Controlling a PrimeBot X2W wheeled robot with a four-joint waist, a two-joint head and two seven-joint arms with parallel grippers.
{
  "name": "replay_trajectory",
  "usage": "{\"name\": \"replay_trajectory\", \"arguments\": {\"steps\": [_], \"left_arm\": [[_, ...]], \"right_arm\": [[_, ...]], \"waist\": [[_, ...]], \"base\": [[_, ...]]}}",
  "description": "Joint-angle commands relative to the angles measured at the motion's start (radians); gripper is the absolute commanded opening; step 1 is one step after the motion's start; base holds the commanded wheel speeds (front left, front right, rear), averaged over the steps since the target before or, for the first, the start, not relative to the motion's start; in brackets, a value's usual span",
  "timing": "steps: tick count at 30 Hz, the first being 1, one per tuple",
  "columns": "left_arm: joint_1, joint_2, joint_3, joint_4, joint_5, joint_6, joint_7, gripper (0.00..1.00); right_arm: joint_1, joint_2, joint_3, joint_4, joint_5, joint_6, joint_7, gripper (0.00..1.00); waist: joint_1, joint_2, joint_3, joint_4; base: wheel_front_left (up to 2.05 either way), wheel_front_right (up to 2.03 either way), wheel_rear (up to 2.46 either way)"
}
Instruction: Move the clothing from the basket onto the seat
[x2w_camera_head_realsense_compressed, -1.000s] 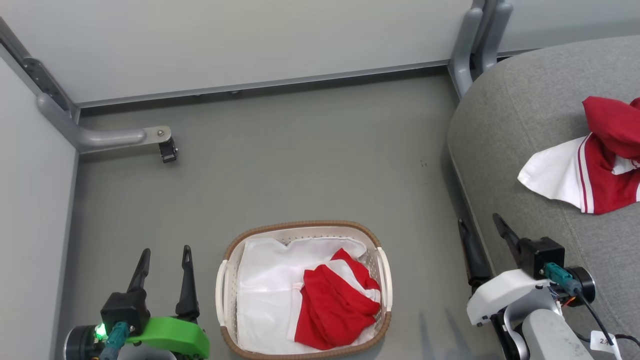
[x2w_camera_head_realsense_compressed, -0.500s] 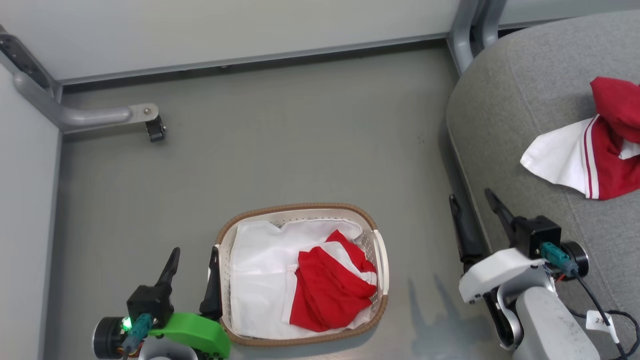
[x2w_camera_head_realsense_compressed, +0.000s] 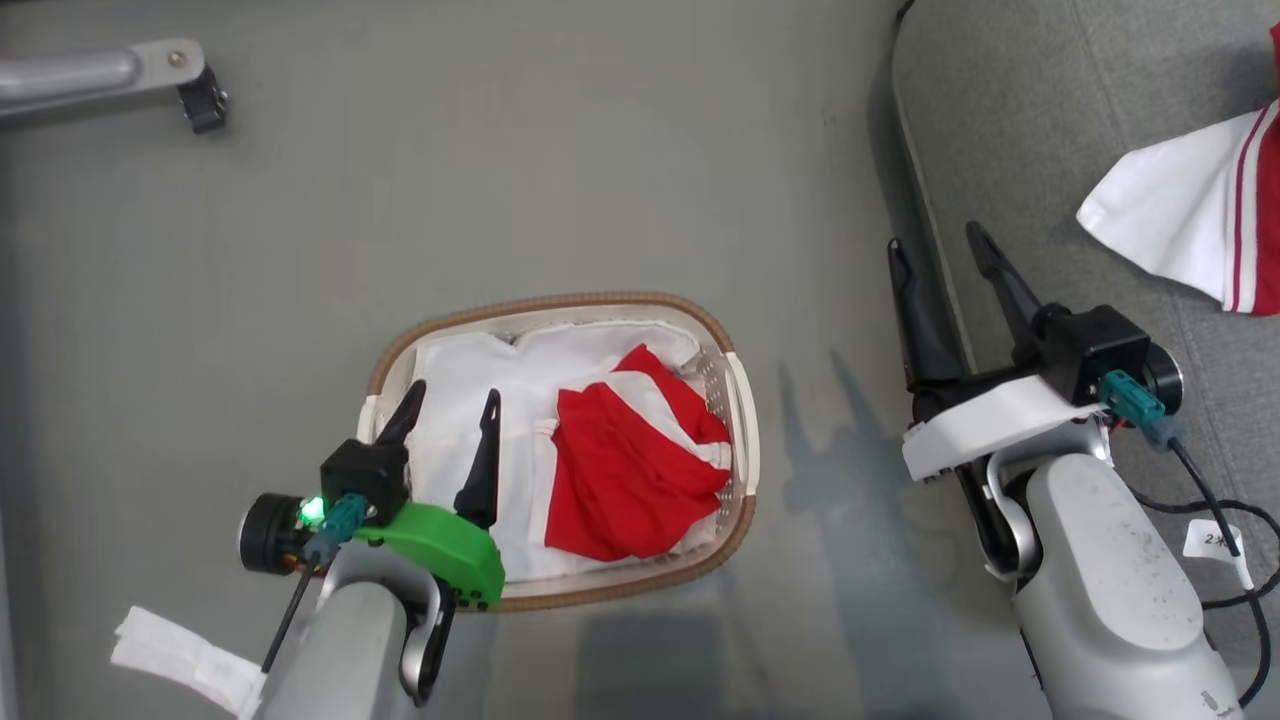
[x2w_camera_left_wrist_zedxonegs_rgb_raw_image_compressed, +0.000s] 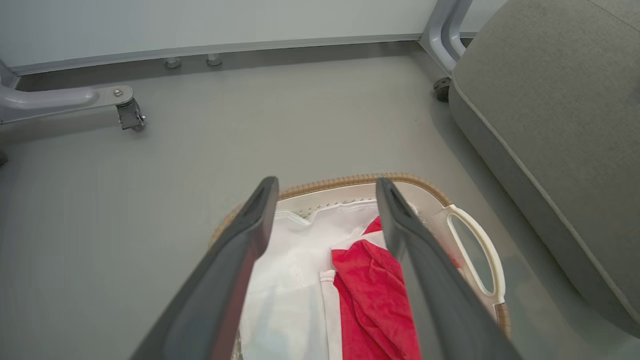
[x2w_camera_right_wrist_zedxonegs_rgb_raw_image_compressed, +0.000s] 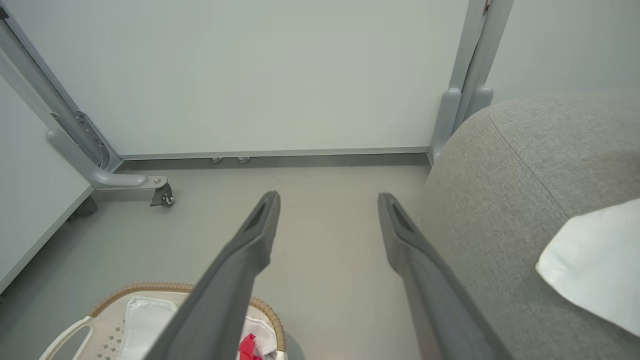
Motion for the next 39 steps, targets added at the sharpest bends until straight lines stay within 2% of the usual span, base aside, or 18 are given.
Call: {"name": "replay_trajectory", "arguments": {"steps": [1,8,17,20,27,39], "left_arm": [[-0.038,0.005,-0.010,0.010,-0.004,-0.005,0.001,1.00],[-0.151,0.006,-0.103,0.099,0.001,-0.007,0.001,1.00],[-0.275,0.023,-0.213,0.253,-0.063,-0.007,0.001,1.00],[-0.306,0.021,-0.226,0.335,-0.140,-0.007,0.001,1.00],[-0.411,0.015,-0.345,0.464,-0.301,-0.006,0.008,1.00],[-0.515,0.018,-0.482,0.528,-0.516,-0.006,0.073,1.00]], "right_arm": [[-0.020,-0.004,0.004,-0.010,0.009,-0.001,0.000,1.00],[-0.083,-0.004,0.012,-0.051,0.025,-0.001,0.000,1.00],[-0.133,-0.004,-0.003,-0.084,0.066,-0.001,0.000,1.00],[-0.136,-0.004,0.007,-0.092,0.073,-0.001,0.000,1.00],[-0.150,-0.003,0.019,-0.108,0.093,-0.001,0.000,1.00],[-0.162,-0.004,0.037,-0.120,0.113,-0.001,0.000,1.00]], "waist": [[0.0000,0.0000,0.123,-0.032],[0.0000,0.0000,0.235,-0.059],[0.0000,0.0000,0.342,-0.111],[0.0000,0.0000,0.368,-0.130],[0.0000,0.0000,0.416,-0.162],[0.0000,0.0000,0.464,-0.180]], "base": [[0.00,0.00,0.00],[0.00,0.00,0.00],[0.00,0.00,0.00],[0.00,0.00,0.00],[0.00,0.00,0.00],[0.00,0.00,0.00]]}}
